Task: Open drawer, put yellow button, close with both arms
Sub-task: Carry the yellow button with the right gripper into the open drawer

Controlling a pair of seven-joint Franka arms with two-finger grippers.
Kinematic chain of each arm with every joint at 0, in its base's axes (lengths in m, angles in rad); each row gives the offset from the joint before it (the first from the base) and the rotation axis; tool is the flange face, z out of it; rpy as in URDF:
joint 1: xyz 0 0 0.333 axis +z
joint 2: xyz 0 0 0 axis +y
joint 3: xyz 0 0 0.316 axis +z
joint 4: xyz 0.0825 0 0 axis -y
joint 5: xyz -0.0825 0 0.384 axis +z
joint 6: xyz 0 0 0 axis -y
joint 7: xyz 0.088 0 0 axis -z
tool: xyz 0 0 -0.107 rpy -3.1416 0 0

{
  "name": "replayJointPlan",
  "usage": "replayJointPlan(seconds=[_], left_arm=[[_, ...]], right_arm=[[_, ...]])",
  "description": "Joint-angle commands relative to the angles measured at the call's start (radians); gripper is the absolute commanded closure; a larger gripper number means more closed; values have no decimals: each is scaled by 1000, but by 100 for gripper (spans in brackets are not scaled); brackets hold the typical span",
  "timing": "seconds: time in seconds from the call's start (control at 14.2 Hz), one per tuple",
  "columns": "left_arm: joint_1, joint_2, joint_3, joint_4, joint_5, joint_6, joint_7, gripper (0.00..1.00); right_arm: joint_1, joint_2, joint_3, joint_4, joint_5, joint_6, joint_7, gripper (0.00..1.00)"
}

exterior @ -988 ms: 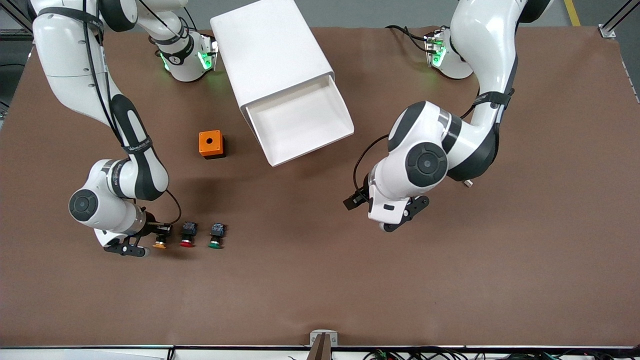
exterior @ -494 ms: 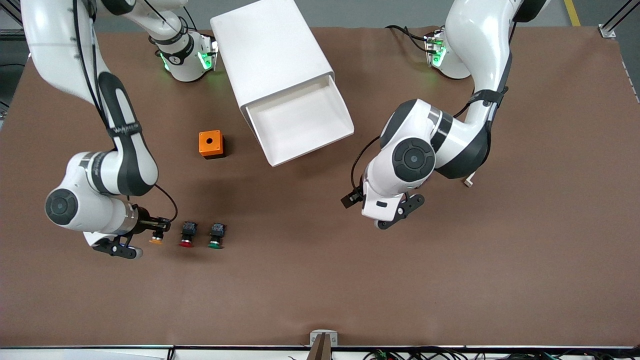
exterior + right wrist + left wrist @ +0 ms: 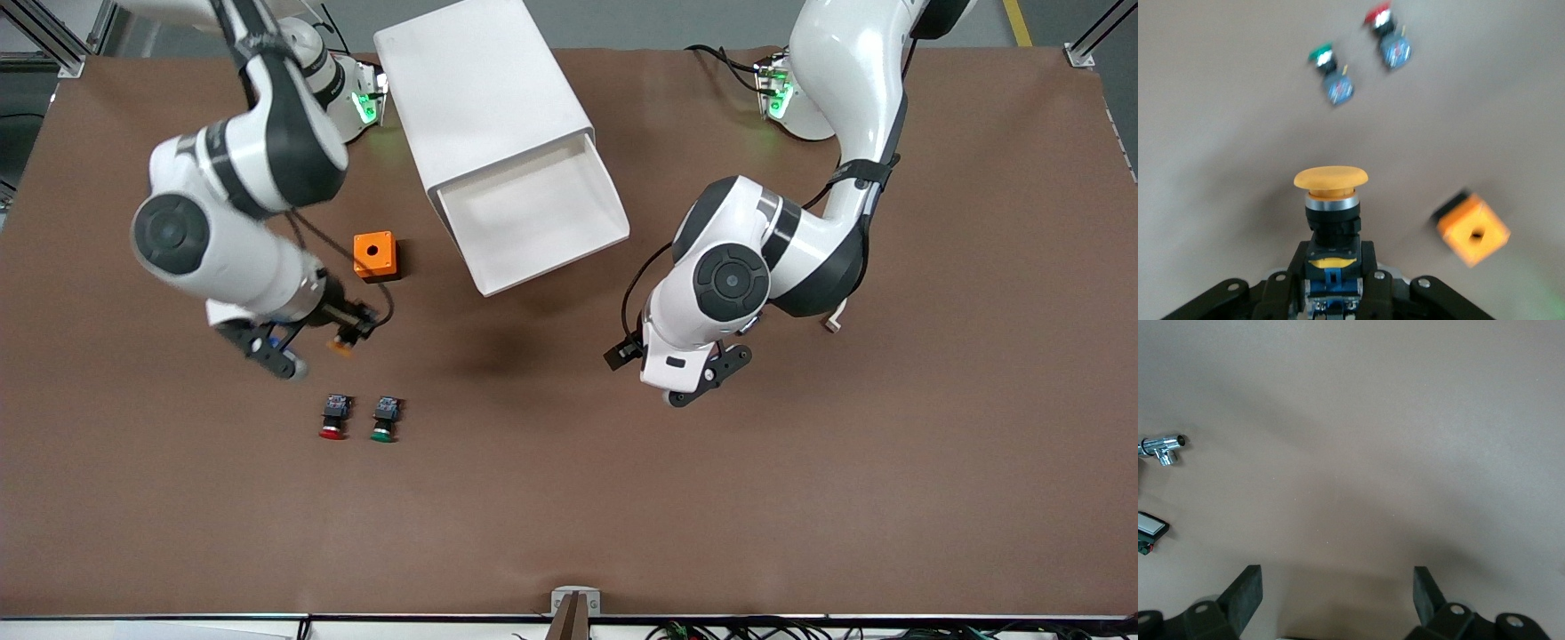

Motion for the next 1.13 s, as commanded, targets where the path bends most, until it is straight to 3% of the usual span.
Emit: replayJointPlan(seconds=[0.0, 0.35, 0.56, 1.06], left_arm=[[-17, -13, 17, -18, 23, 26, -16, 1], [-20, -16, 15, -18, 23, 28, -14, 1], [-26, -13, 15, -18, 23, 28, -14, 1], [-61, -10, 9, -40, 72, 61, -20, 1]], right_arm=[[109, -78, -14, -53, 37, 5, 195, 100], [320, -93, -15, -134, 20, 137, 502, 100], [421, -81, -15, -155, -33, 215, 679, 100], [549, -19, -14, -148, -93, 275, 940, 100]])
